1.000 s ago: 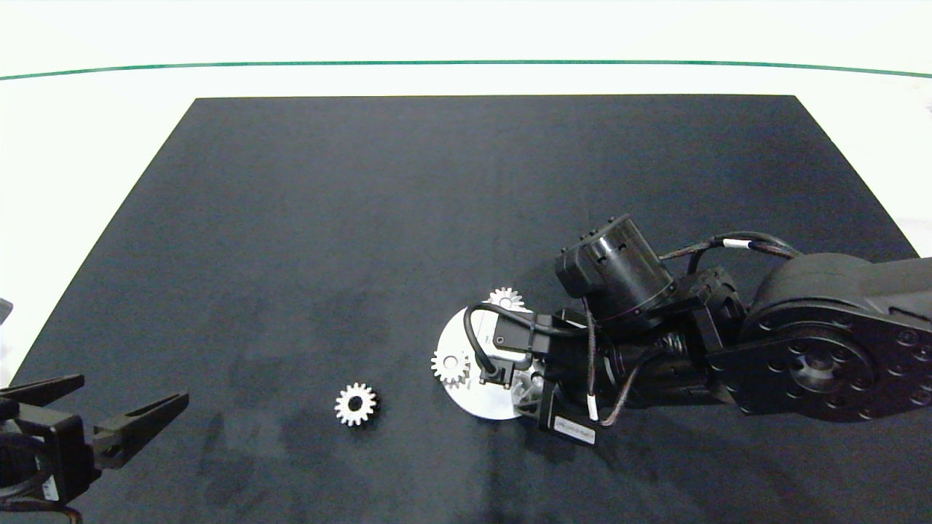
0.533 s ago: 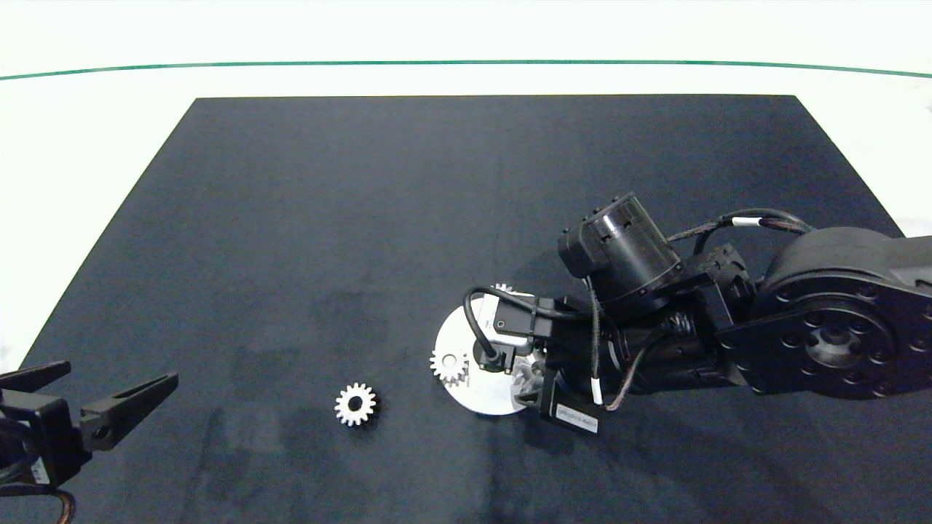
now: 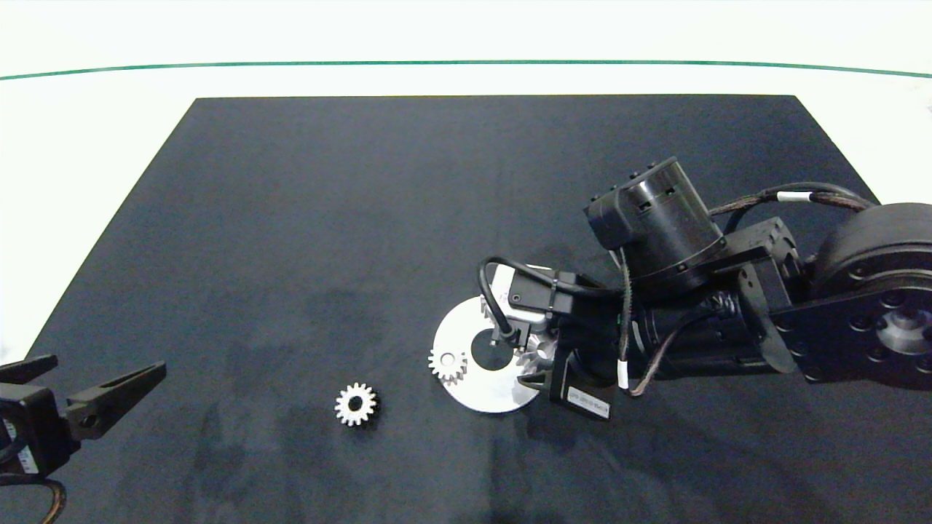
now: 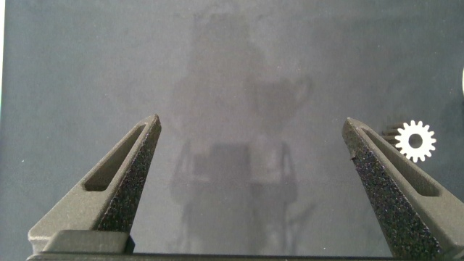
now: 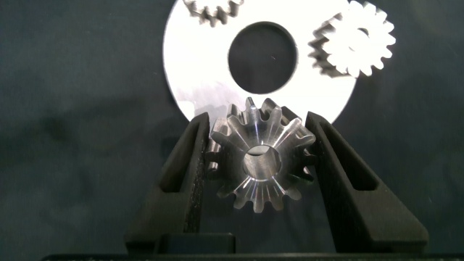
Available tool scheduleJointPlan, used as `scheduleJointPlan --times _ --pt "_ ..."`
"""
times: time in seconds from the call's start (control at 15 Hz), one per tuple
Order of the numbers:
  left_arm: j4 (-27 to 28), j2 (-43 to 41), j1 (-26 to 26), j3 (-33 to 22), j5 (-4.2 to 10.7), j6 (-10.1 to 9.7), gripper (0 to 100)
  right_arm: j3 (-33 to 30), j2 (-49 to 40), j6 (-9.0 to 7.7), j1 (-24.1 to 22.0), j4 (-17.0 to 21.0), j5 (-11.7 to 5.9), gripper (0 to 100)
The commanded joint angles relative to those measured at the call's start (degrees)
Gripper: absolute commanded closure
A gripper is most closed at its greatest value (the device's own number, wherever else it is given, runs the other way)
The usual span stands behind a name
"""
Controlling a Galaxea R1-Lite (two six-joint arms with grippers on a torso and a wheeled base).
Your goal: Remove an incorrectly installed larger gear and replace it with the correct smaller gear
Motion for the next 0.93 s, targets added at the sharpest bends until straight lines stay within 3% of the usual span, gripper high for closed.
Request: scheduleJointPlan --times 0.07,0.13,0.27,0.4,0.6,0.8,0.93 --pt "0.06 -0.02 0.18 0.02 -0.01 0.09 0 0.13 -2.7 3.25 -2.65 0.08 -1.69 72" --pt "-0.03 -0.02 0.18 0.02 -0.01 0.26 0 0.13 -3.49 5.45 -4.32 0.08 -3.18 72" --pt "0.06 -0.11 0.18 0.02 -0.01 0.44 0 0.48 -4.28 8.09 -7.57 0.08 -5.21 72" --pt "0.32 0.07 0.18 0.11 0.08 0.53 0 1.62 -4.89 10.81 -10.38 0.08 -5.21 72" --pt "0.32 1.04 0.01 0.2 0.17 1.23 0 5.58 -4.81 12.92 -15.04 -0.36 -4.94 72" --pt "0.32 1.56 0.01 0.2 0.17 2.37 0 7.07 -4.46 17.32 -17.24 -0.45 -5.03 72" --pt "0.32 1.83 -0.08 0.2 0.17 2.46 0 7.95 -4.72 17.76 -17.68 -0.54 -4.94 72"
